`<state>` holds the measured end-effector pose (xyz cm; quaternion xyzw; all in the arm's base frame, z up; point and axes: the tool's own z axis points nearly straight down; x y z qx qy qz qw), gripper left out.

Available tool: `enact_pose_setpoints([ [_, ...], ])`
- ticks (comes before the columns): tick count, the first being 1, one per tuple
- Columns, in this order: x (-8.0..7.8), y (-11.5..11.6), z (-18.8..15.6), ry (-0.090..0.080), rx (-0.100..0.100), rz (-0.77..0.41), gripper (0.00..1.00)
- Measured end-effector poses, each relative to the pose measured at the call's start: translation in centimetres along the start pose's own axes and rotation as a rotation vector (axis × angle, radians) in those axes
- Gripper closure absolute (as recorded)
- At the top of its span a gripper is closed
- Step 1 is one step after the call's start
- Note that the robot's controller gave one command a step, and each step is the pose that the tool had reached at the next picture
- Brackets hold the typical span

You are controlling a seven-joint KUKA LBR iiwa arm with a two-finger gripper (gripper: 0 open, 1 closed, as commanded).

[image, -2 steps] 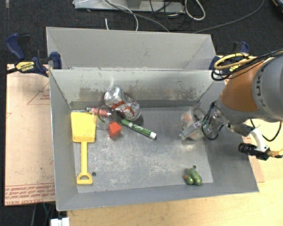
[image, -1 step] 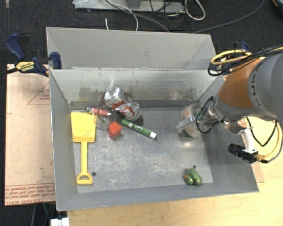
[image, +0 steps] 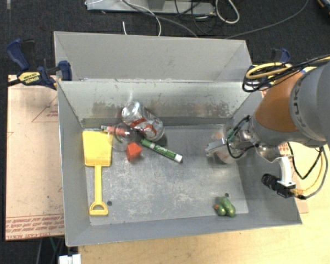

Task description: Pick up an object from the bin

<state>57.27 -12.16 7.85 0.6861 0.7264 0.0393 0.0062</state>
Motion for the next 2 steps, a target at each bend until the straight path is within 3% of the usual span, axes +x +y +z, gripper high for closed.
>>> enact_pose_setpoints([
  [1,-1.1,-1.3,0.1,0.01,-0.006,-0.263,0.0],
  [2,-1.6,-3.7,0.0,0.006,-0.022,-0.438,0.0],
])
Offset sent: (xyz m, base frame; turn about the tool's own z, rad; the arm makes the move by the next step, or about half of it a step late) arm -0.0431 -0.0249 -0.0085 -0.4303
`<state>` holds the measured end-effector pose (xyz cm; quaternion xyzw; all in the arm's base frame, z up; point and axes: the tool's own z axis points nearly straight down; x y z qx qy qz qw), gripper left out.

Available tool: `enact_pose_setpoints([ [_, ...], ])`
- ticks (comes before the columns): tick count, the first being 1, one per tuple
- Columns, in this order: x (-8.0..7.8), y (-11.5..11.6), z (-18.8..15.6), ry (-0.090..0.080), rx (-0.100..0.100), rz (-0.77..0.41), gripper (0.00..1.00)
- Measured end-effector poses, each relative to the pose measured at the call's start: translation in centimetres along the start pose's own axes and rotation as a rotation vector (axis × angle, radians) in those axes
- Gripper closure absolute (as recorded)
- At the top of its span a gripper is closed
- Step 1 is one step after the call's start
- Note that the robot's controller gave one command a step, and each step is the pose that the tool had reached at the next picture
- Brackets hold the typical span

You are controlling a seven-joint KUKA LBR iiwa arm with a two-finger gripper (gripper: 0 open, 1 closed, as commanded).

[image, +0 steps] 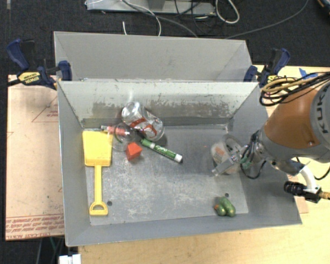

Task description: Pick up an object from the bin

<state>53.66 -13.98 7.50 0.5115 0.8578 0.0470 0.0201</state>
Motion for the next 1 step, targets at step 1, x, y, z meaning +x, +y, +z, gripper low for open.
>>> enact_pose_setpoints([
  [1,1.66,-1.19,-0.06,-0.007,0.001,-0.243,0.0],
])
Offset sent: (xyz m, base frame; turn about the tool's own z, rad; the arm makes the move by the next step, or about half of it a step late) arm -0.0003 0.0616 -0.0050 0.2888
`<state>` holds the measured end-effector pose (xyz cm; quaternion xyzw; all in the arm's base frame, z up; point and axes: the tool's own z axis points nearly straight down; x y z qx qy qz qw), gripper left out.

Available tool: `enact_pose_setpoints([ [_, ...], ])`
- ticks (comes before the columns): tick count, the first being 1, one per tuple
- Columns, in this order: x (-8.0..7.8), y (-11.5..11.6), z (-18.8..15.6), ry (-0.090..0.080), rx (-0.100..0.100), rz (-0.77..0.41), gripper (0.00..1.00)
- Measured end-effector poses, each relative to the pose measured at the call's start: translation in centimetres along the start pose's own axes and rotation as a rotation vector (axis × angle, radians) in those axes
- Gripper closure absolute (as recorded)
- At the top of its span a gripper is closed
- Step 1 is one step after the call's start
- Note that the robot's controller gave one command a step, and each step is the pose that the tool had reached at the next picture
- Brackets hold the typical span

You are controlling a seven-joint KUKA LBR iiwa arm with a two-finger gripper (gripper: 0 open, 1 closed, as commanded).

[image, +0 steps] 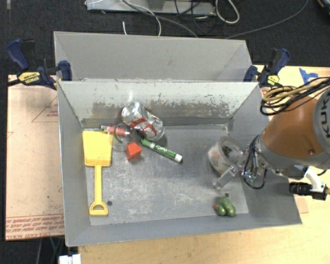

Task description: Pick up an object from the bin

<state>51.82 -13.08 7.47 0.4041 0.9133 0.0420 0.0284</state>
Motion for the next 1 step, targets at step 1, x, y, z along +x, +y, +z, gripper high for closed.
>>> enact_pose_setpoints([
  [1,2.49,4.36,0.83,0.001,-0.003,0.518,1.0],
])
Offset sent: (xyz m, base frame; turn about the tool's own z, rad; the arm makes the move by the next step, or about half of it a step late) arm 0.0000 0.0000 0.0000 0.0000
